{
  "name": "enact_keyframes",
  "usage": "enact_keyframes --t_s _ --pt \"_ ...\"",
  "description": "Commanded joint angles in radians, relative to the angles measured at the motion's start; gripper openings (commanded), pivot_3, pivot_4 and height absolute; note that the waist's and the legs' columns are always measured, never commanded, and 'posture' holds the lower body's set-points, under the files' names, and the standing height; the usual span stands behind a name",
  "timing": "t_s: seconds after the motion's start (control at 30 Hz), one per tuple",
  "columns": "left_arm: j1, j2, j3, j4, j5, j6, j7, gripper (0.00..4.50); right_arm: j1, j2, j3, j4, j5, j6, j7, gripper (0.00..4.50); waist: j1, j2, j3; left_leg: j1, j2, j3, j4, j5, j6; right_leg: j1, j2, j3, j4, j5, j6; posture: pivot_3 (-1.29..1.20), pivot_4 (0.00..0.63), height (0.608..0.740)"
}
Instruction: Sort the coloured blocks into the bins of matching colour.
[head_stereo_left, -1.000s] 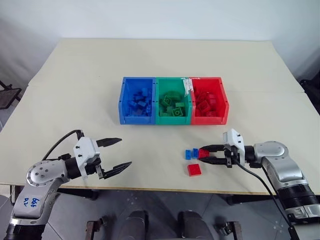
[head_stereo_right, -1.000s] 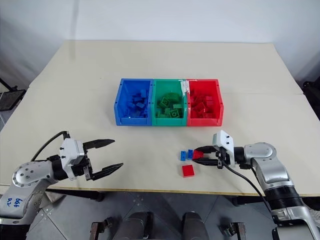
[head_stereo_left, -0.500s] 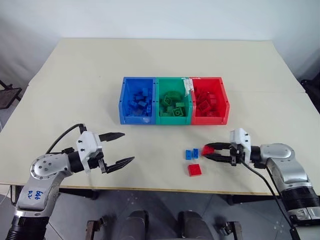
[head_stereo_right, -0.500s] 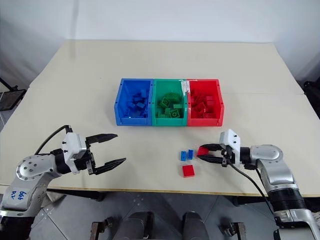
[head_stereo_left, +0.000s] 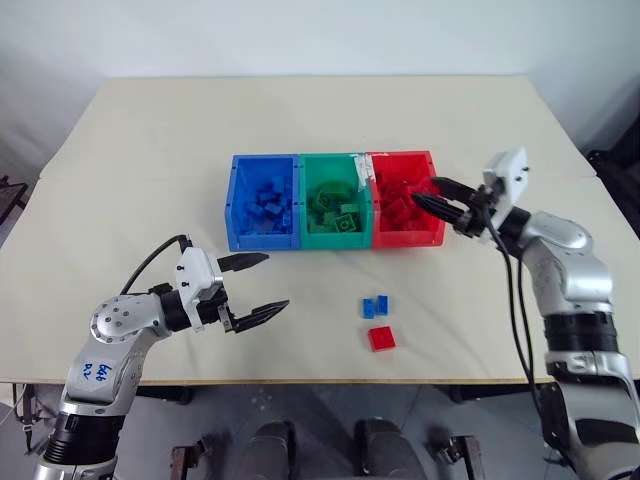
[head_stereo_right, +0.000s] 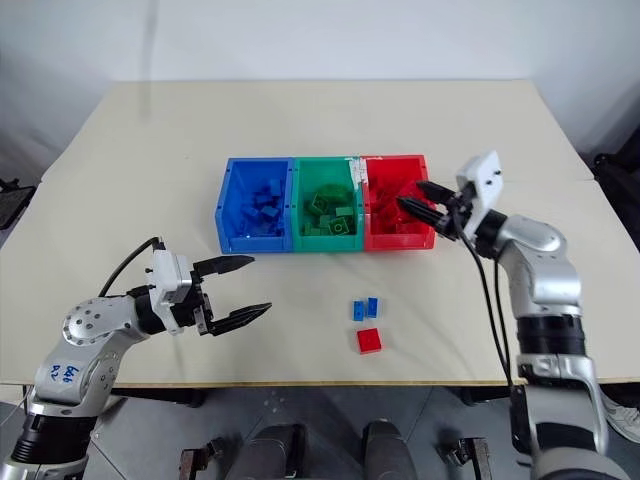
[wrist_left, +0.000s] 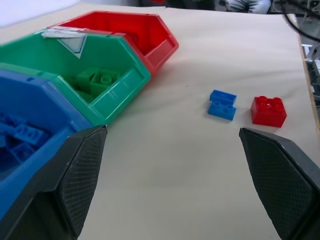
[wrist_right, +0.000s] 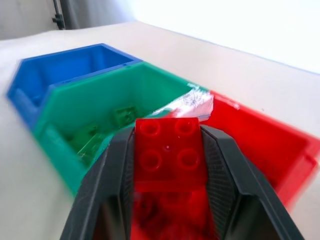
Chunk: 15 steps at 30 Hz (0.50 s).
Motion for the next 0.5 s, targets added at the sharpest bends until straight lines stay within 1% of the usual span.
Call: enact_keyframes --t_s 0.03,0.07,0.13,0.17,0.23,0.27,0.3,0.33,0.37,0.5 --pt "0.006 0.001 0.014 -0.033 -0.012 0.0 0.013 4.5 -0.041 0.008 0.002 0.06 -0.034 -0.041 -0.009 1.47 0.004 0.0 0.0 -0.002 -0.001 0.0 0.0 0.0 0.0 -0.002 -0.001 0.0 0.0 0.0 0.0 0.0 0.15 0.74" --pt "0.01 0.002 0.016 -0.037 -0.013 0.001 0.015 4.5 -0.046 0.011 0.003 0.067 -0.036 -0.044 -0.006 1.47 0.004 0.0 0.0 -0.004 -0.001 0.0 0.001 0.0 0.001 -0.004 -0.001 0.0 0.001 0.0 0.0 0.0 0.15 0.74" --pt "0.019 0.005 0.022 -0.043 -0.015 0.002 0.018 4.5 -0.043 0.014 0.002 0.064 -0.034 -0.05 0.007 2.2 0.004 0.0 0.0 -0.008 -0.002 -0.001 0.001 0.0 0.001 -0.005 -0.001 -0.001 0.002 0.0 0.001 0.0 0.15 0.74" --pt "0.022 0.007 0.024 -0.045 -0.016 0.002 0.018 4.5 -0.041 0.014 -0.001 0.063 -0.034 -0.053 0.009 2.44 0.002 0.0 0.0 -0.008 -0.002 -0.001 0.001 0.0 0.001 -0.006 -0.001 -0.001 0.002 0.0 0.001 0.0 0.15 0.74" --pt "0.027 0.011 0.028 -0.045 -0.019 0.002 0.016 4.5 -0.006 -0.005 -0.016 0.023 -0.022 -0.055 0.029 3.15 -0.002 0.0 0.0 -0.008 -0.002 -0.001 0.001 0.0 0.001 -0.006 -0.001 -0.001 0.002 0.0 0.001 0.0 0.15 0.74" --pt "0.029 0.014 0.029 -0.045 -0.021 0.002 0.013 4.5 0.017 -0.018 -0.03 -0.003 -0.007 -0.047 0.043 3.53 -0.002 0.0 0.0 -0.008 -0.002 -0.001 0.001 0.0 0.001 -0.006 -0.001 -0.001 0.002 0.0 0.001 0.0 0.15 0.74" --pt "0.028 0.018 0.028 -0.04 -0.02 0.0 0.007 4.5 0.049 -0.034 -0.048 -0.033 0.013 -0.054 0.071 3.81 0.001 0.0 0.0 -0.008 -0.002 -0.001 0.001 0.0 0.001 -0.006 -0.001 -0.002 0.002 0.0 0.001 0.0 0.15 0.74" --pt "0.027 0.022 0.026 -0.034 -0.018 -0.003 0.0 4.5 0.088 -0.051 -0.067 -0.069 0.039 -0.056 0.106 4.19 0.001 0.0 0.0 -0.008 -0.002 -0.002 0.001 0.0 0.001 -0.006 -0.001 -0.002 0.002 0.0 0.001 0.0 0.15 0.74" --pt "0.026 0.027 0.022 -0.027 -0.013 -0.01 -0.011 4.5 0.14 -0.074 -0.089 -0.112 0.068 -0.059 0.145 4.48 0.006 0.0 0.0 -0.008 -0.002 -0.002 0.001 0.0 0.001 -0.005 -0.001 -0.002 0.001 0.0 0.001 0.0 0.15 0.74" --pt "0.016 0.048 -0.008 0.007 0.023 -0.055 -0.059 4.5 0.364 -0.171 -0.181 -0.245 0.139 -0.079 0.272 4.48 0.022 0.0 0.0 -0.009 -0.002 -0.001 0.001 0.0 0.002 -0.005 -0.001 -0.002 0.001 0.0 0.001 0.0 0.15 0.74"
